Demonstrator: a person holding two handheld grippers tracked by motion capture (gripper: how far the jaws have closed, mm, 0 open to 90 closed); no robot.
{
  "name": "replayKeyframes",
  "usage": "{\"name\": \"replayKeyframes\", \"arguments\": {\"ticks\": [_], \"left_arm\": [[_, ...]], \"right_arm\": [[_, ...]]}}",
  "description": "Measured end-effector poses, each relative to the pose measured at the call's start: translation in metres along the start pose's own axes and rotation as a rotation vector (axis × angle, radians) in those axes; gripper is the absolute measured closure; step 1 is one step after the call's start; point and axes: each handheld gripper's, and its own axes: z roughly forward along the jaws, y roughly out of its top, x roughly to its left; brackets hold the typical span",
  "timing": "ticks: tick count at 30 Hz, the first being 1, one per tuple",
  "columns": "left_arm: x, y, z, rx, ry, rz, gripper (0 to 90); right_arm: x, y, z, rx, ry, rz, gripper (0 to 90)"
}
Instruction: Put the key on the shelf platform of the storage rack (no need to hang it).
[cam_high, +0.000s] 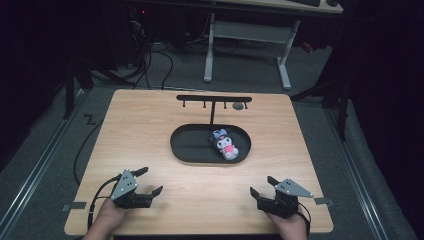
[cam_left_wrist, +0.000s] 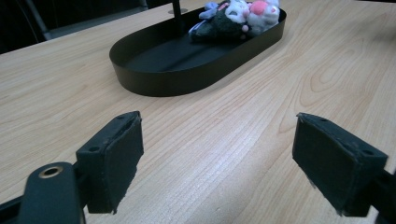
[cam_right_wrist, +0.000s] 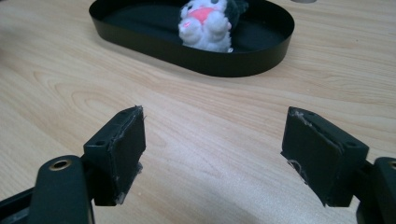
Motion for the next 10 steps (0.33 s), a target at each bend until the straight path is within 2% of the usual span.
{"name": "replayKeyframes", "arguments": {"ticks": [6,9,10], "left_arm": [[0.001,-0.0003,0.0001,-0.005,-0.005,-0.007,17.0],[0.002,-0.0001,0.0011,-0.007,-0.004,-0.009,17.8],[0.0023,-0.0001,0.0011,-0.008,-0.004,-0.012,18.3]], "right_arm": [[-0.0017,-0.0018,0.0053,0.013,0.002,-0.006,21.8],[-0.0023,-0.0033,0.0058,0.016,0.0,0.007,21.7],[-0.0029,-0.0042,0.0058,0.013,-0.001,0.025,21.7]]}}
